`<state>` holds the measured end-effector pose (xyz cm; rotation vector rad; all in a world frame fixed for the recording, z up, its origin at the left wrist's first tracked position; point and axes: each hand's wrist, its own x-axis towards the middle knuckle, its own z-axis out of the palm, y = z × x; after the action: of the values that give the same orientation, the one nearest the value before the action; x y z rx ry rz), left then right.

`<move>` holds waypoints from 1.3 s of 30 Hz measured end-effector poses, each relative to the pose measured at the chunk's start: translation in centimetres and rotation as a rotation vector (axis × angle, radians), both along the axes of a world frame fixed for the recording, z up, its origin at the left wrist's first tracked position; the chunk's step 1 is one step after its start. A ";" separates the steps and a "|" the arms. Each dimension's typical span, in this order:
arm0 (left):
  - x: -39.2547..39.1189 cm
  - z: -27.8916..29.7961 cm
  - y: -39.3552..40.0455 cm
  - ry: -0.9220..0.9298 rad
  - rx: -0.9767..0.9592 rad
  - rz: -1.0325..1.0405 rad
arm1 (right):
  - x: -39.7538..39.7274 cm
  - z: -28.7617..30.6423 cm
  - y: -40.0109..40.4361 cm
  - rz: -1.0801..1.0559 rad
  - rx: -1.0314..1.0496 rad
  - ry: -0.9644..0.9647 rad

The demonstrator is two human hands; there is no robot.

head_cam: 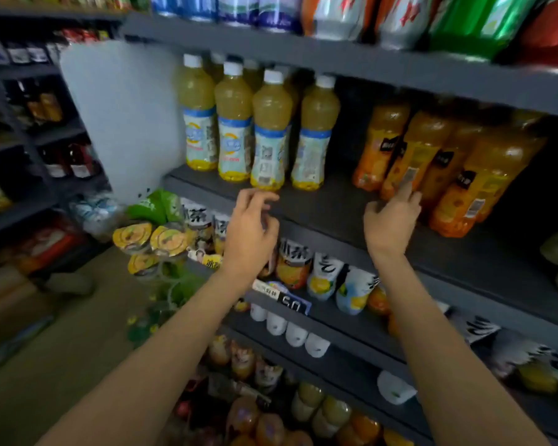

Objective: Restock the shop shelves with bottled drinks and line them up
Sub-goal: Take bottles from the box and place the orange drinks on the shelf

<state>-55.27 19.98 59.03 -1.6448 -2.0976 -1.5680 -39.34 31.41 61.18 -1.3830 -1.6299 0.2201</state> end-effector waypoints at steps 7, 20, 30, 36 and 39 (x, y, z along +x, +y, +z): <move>-5.4 -12.9 -16.5 -0.147 -0.271 0.288 | -8.0 -9.8 -16.9 0.765 0.077 -0.244; -10.5 -42.7 -41.1 -0.518 -1.129 0.419 | -15.4 -49.0 -36.3 1.094 -0.909 -0.882; -11.6 -62.0 -43.4 -0.449 -0.898 0.460 | -20.7 -76.1 -42.4 1.290 -0.911 -1.261; -11.8 -65.0 -45.4 -0.472 -0.818 0.514 | -21.6 -77.7 -42.7 1.256 -0.879 -1.266; -11.6 -63.6 -45.3 -0.541 -0.878 0.407 | -22.8 -70.6 -40.2 1.277 -0.863 -1.112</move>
<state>-66.82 -25.37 -4.61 -0.7755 -3.4560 -1.0806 -62.13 -8.81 -9.38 -0.7196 -3.4982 1.1376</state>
